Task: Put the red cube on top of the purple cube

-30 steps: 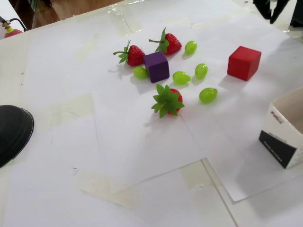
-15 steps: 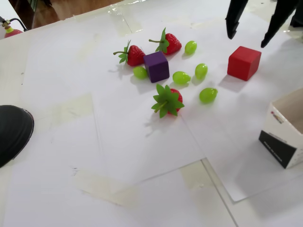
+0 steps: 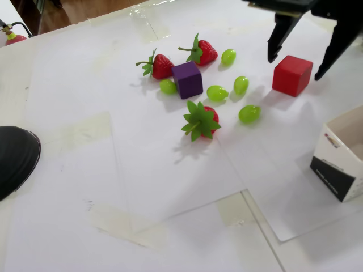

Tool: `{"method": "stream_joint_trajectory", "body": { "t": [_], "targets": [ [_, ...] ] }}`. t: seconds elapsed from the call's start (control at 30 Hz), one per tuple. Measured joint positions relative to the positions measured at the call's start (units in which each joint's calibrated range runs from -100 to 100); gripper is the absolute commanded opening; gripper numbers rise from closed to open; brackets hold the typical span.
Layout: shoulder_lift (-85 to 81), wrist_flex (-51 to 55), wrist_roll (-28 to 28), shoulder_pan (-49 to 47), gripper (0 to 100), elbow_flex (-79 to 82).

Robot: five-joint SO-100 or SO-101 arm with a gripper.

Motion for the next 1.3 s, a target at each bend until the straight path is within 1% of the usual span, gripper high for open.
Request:
{"method": "stream_joint_trajectory", "body": {
  "t": [0.63,0.83,0.9,1.3],
  "targets": [
    [8.8,-6.0,1.1,3.0,28,0.0],
    [9.5,-6.2,1.1,3.1,25,0.0],
    [9.7,-6.2,1.1,3.1,22,-0.1],
    [12.5,-6.2,0.9,3.3,18,-0.9]
  ]
}}
